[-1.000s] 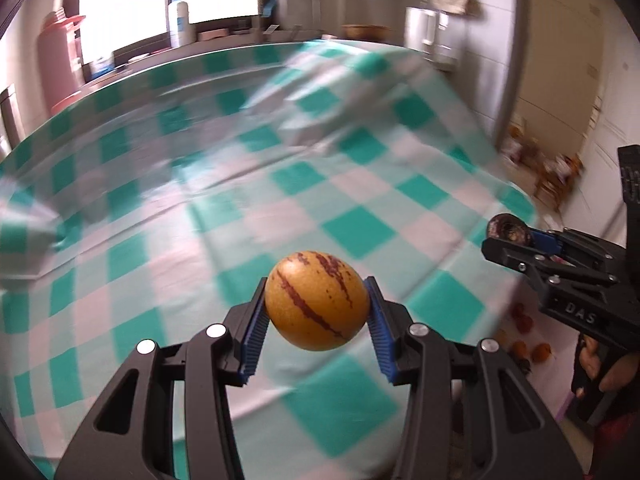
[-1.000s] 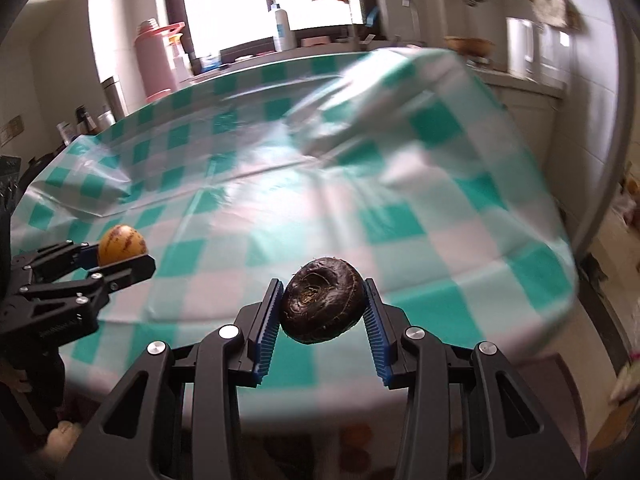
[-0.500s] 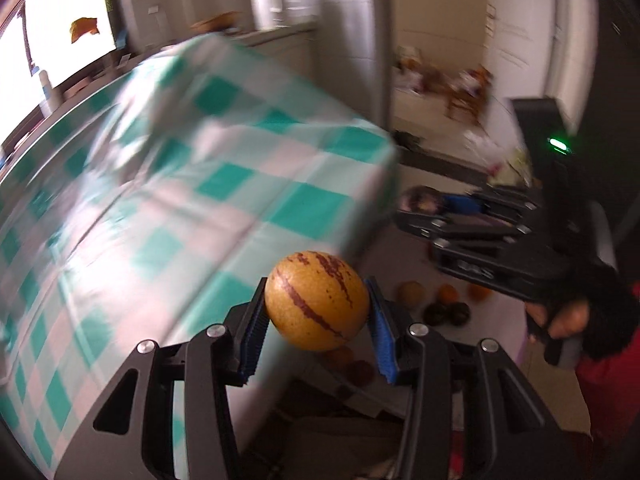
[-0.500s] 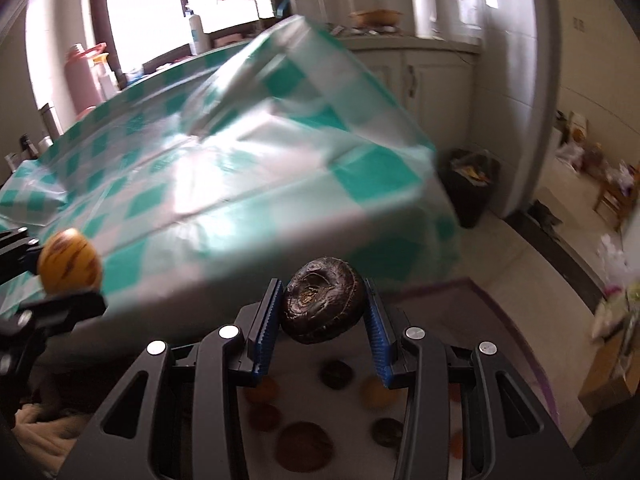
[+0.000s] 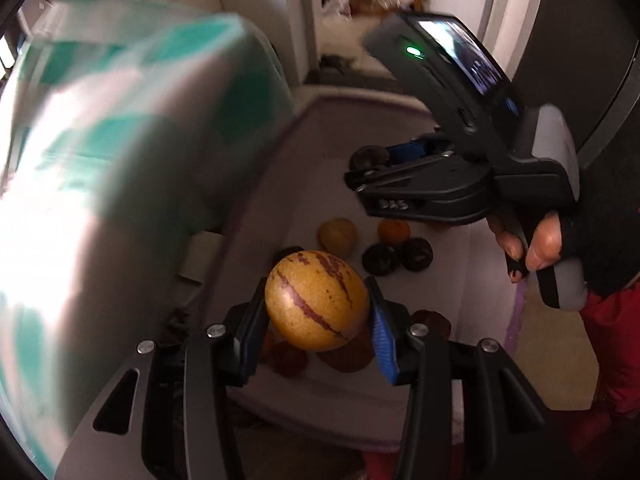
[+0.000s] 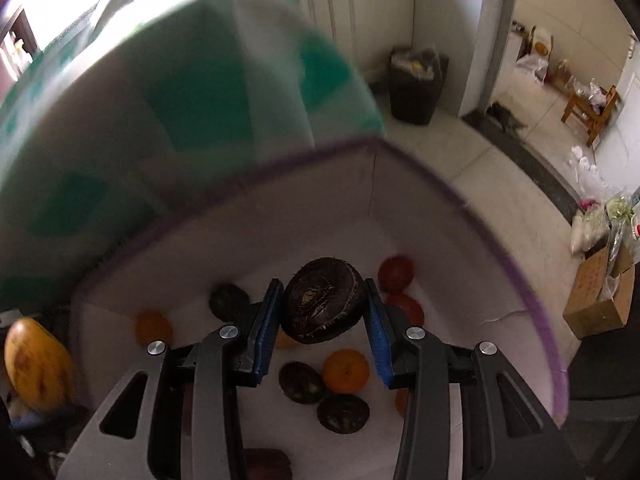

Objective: Organize fruits
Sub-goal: 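Carry the pepino and dark fruit off the table over the white box, then open the right tool releasing the dark fruit while the left tool releases the pepino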

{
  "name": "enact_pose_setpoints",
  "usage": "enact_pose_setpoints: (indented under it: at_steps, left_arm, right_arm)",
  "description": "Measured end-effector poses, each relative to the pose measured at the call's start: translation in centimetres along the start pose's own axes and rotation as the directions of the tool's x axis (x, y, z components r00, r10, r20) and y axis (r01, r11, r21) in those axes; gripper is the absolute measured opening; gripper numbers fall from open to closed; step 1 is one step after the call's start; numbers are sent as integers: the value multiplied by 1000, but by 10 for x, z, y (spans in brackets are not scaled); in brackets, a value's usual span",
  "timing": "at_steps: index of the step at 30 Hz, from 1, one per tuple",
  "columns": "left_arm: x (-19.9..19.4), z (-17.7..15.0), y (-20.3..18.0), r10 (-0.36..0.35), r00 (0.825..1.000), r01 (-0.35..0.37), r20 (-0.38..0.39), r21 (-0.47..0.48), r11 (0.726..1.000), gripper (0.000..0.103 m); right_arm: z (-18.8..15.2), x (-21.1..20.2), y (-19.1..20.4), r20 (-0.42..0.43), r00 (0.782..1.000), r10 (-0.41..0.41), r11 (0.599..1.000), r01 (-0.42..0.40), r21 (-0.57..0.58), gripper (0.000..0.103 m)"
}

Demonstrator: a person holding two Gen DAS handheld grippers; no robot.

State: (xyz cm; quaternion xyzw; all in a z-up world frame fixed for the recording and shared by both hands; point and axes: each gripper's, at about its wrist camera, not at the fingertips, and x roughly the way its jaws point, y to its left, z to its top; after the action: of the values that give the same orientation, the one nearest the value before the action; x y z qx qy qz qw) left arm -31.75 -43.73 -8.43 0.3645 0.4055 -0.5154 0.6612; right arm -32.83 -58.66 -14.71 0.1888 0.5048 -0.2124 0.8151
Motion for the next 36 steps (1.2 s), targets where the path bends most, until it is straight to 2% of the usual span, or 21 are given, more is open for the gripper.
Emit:
enact_pose_setpoints:
  at_steps: [3,10,19,26,28,30,34,36]
  left_arm:
    - [29,3,-3,-6,999,7,-39,8,1000,46]
    - [65,0,-10,-2,996,6,-93,42,999,46]
    - [59,-2,-12,22,999,-19,-48,59,998,46]
    - [52,-2,-13,15,999,-14,-28,44,999,46]
    - [51,-3,-11,13,1000,-12,-26,35,999,47]
    - [51,-3,-9,6,1000,-5,-23,22,1000,47]
    - [45,-2,-4,5,1000,-5,-9,-3,1000,47]
    - [37,-1,-1,14,1000,-13,27,-21,1000,50]
  right_arm:
    - [0,19,6,-41,999,-36,999,35,-27,40]
    - [-1,34,3,-80,996,-26,1000,25,-10,41]
    - [0,37,-2,-80,996,-31,999,31,7,41]
    - [-1,38,2,-87,996,-36,999,37,16,41]
    - [-1,37,1,-83,996,-32,999,35,27,45]
    - [-1,36,0,-81,996,-32,999,35,36,54]
    - [-3,32,0,-75,996,-37,998,40,38,56]
    - [-3,29,0,-73,997,-39,998,42,40,62]
